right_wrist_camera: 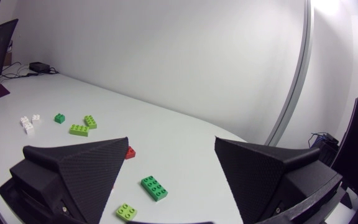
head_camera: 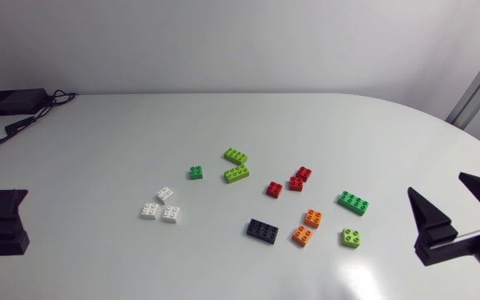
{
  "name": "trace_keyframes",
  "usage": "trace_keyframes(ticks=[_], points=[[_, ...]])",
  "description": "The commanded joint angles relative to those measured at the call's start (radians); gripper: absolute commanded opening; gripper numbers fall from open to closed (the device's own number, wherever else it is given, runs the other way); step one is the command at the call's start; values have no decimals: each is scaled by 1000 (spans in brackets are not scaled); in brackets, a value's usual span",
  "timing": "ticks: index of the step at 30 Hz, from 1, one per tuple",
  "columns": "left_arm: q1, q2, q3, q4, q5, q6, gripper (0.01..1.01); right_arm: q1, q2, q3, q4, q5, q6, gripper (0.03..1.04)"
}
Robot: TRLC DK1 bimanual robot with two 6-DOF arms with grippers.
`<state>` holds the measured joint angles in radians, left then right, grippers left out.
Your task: Separate the duplo bricks
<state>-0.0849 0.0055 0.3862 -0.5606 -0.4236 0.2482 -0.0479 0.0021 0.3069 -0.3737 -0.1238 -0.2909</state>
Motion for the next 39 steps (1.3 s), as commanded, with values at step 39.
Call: trace_keyframes(ticks=[39], points=[[-153,-21,-368,591,-7,-12,987,63,-11,-311,420,15,56,995]])
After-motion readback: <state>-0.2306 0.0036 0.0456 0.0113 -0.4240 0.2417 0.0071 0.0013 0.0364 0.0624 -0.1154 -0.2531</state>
